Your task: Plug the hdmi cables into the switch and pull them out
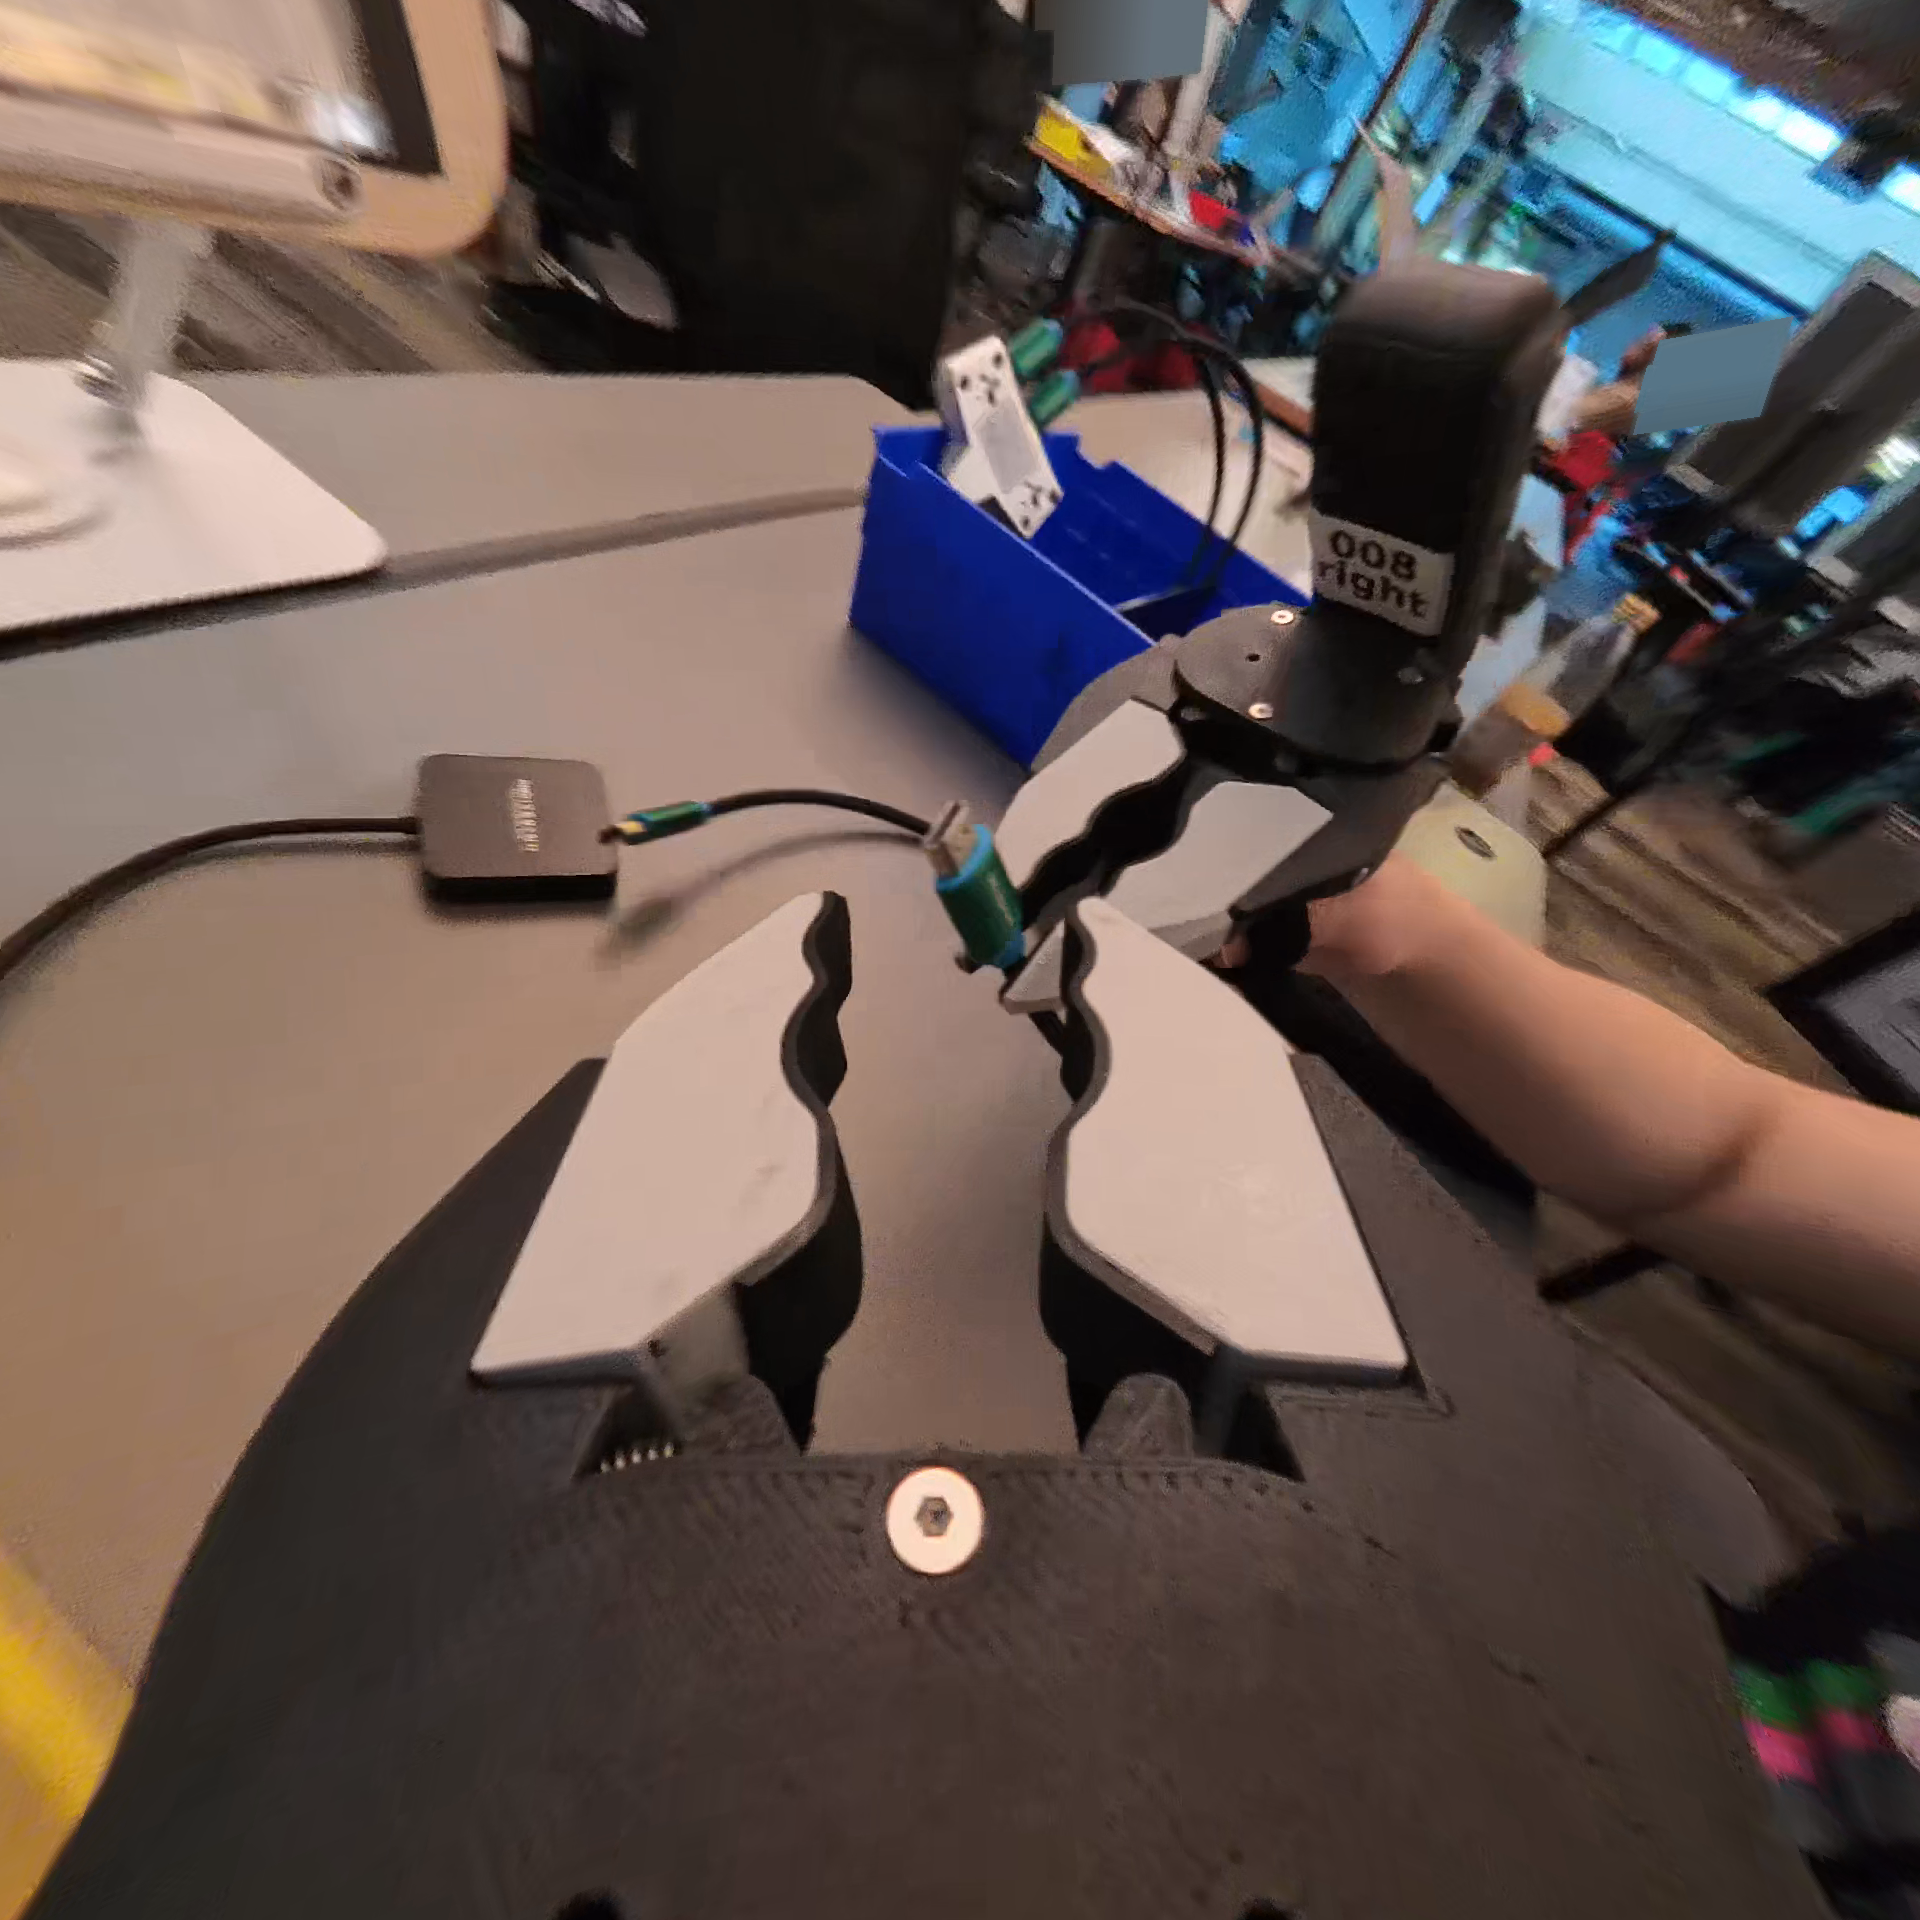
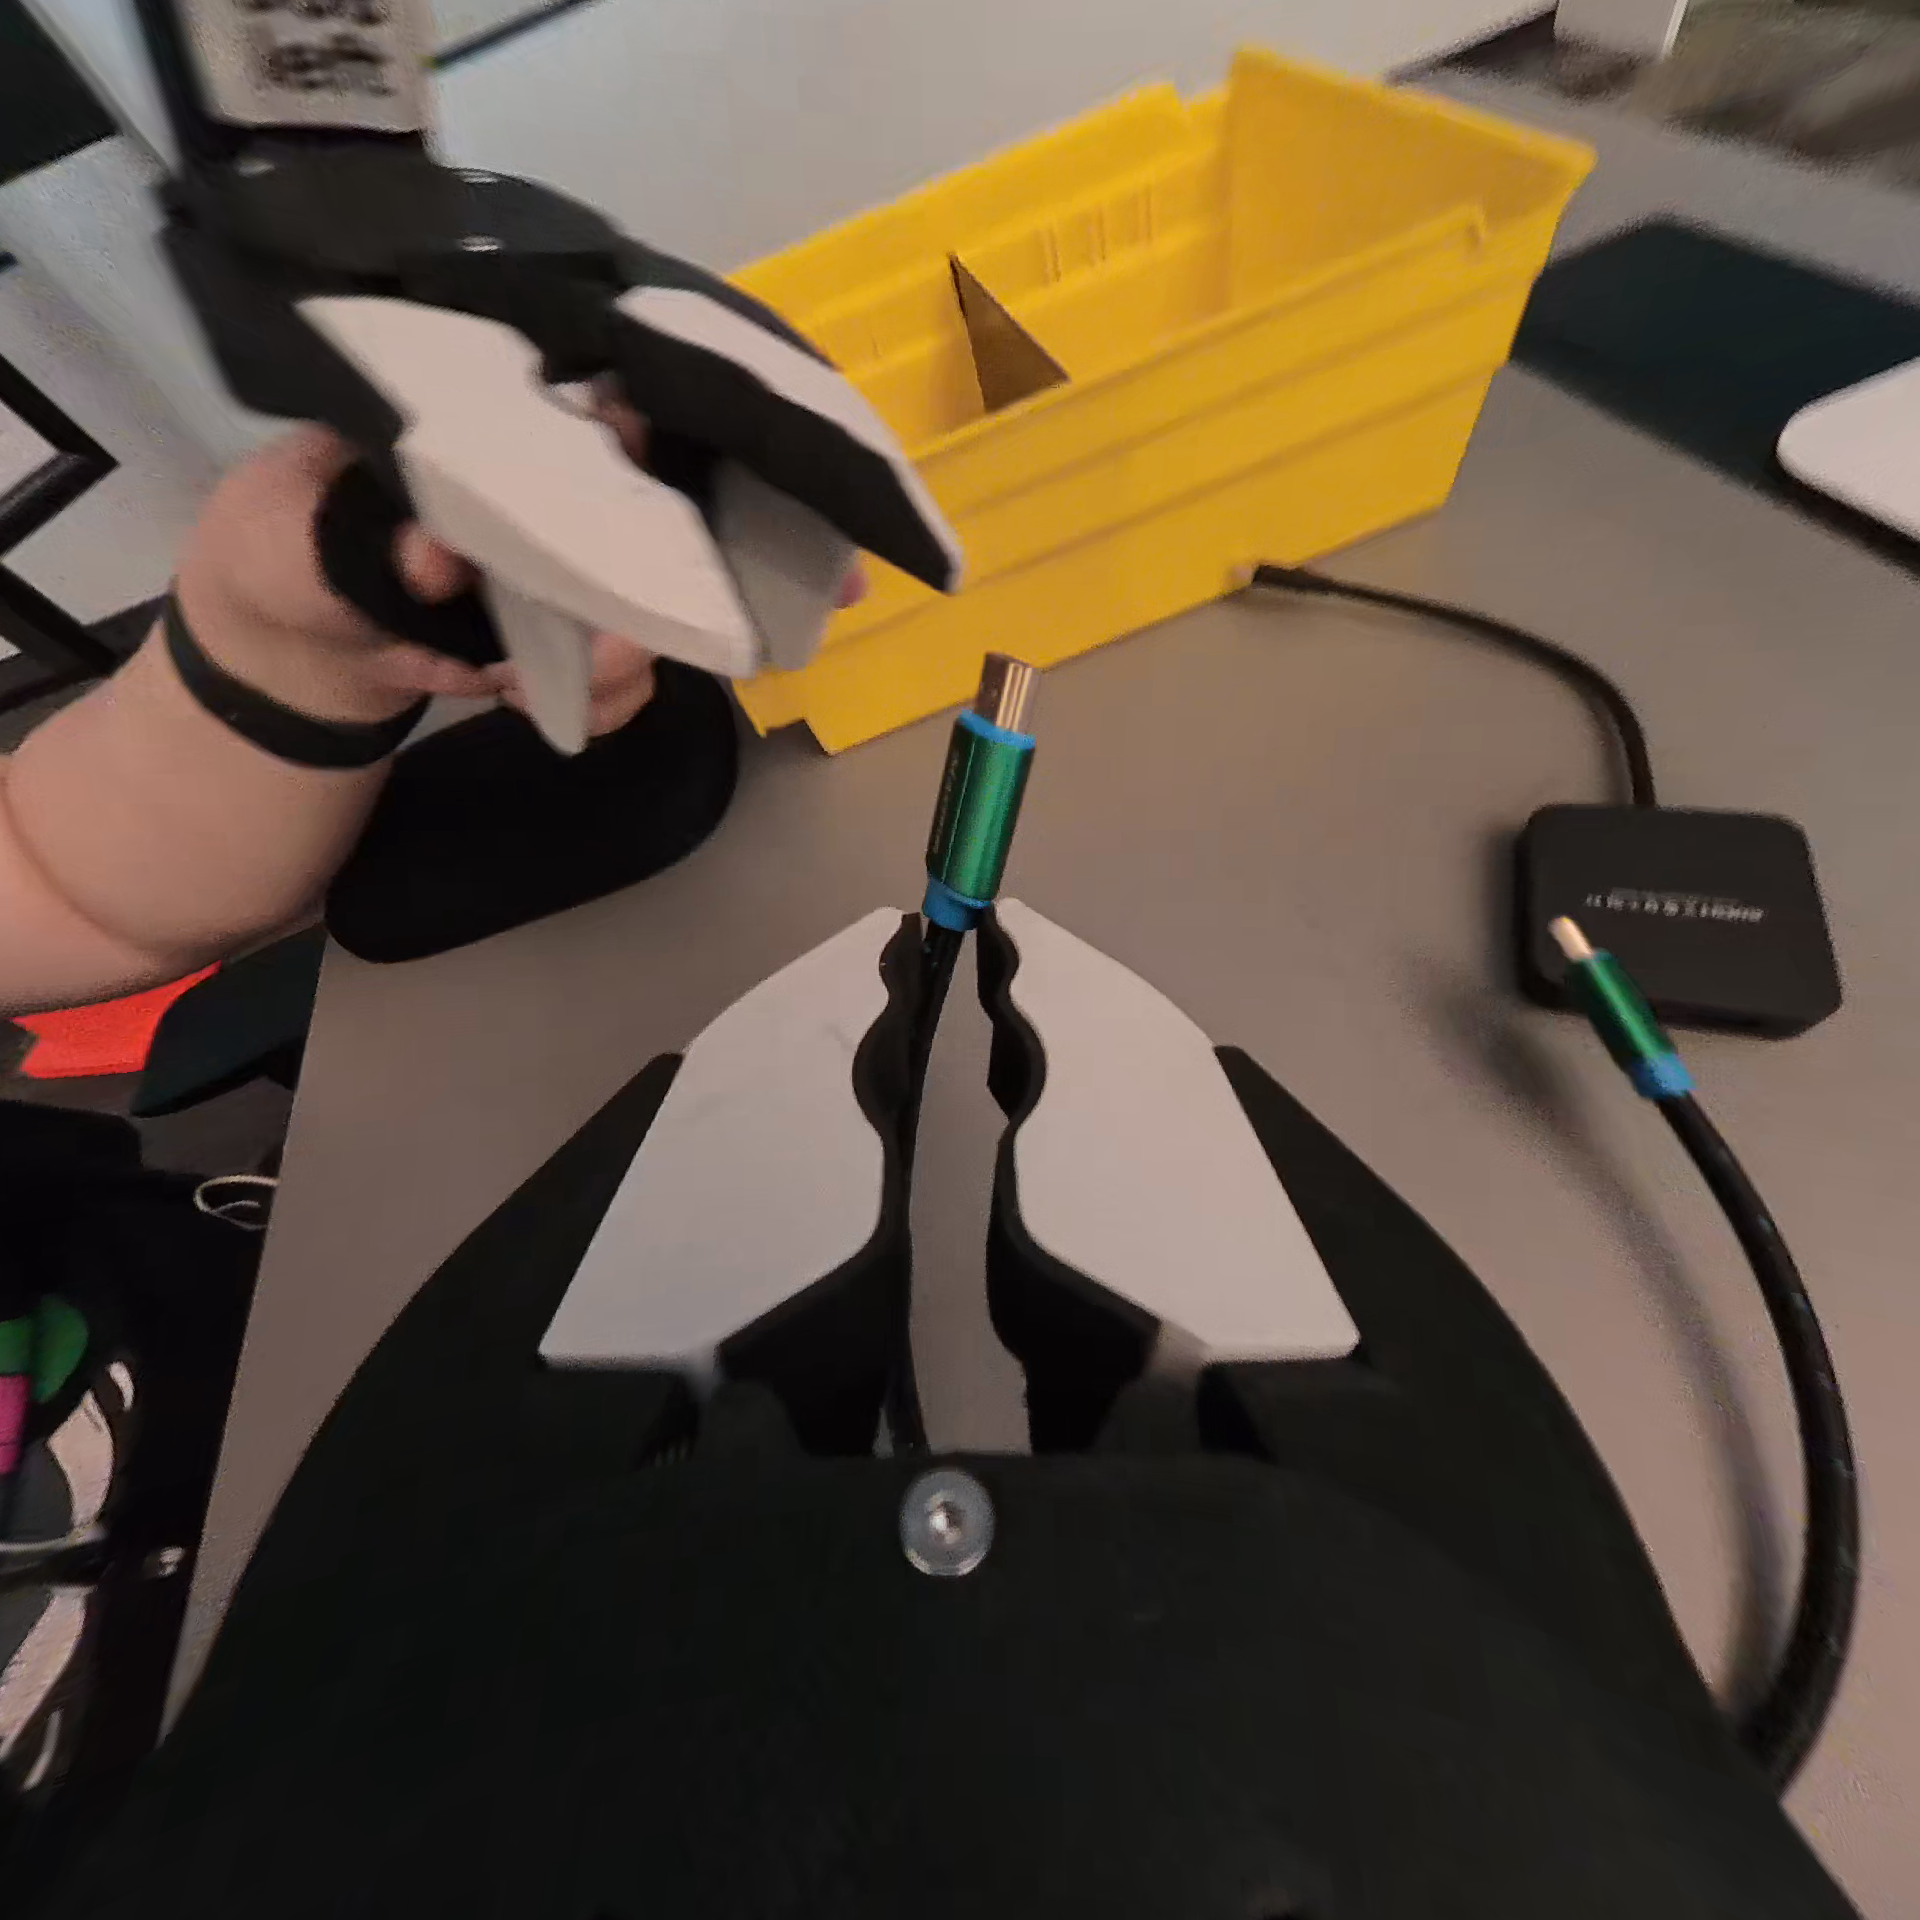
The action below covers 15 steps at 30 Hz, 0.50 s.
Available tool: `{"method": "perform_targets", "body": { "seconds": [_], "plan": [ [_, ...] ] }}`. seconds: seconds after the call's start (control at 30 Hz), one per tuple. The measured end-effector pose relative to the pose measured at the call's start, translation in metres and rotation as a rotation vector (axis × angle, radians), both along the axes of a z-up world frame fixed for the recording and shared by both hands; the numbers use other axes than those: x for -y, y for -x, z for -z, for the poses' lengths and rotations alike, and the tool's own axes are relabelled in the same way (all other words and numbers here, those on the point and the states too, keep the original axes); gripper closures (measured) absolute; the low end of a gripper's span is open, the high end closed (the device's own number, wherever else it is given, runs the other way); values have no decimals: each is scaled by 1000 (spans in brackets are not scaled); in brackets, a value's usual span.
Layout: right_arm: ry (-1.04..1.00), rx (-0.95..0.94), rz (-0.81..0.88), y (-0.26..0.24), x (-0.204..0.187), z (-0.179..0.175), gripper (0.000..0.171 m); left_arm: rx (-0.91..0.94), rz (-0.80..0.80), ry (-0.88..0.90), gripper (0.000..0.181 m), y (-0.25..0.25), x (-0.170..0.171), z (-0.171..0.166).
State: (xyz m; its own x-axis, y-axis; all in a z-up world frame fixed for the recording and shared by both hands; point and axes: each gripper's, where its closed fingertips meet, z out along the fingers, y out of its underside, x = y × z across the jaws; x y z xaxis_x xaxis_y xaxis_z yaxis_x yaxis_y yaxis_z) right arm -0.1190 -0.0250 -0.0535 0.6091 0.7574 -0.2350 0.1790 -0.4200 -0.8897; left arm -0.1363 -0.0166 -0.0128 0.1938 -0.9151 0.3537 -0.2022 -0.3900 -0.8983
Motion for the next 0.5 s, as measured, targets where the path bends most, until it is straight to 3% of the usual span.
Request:
{"method": "perform_targets", "body": {
  "seconds": [0.17,0.3,0.43,0.5],
  "plan": [
    [-90,22,8,2,10,-14,162,-99,251,3,136,-21,11,2],
    [-112,72,16,-3,11,-13,161,-111,422,-17,170,-42,29,8],
    [-281,66,82,-20,2,-28,158,-85,410,-48,170,-56,16,-8],
    [-423,83,169,-37,-4,-45,133,-16,384,-8,170,-59,3,-35]
  ]
}}
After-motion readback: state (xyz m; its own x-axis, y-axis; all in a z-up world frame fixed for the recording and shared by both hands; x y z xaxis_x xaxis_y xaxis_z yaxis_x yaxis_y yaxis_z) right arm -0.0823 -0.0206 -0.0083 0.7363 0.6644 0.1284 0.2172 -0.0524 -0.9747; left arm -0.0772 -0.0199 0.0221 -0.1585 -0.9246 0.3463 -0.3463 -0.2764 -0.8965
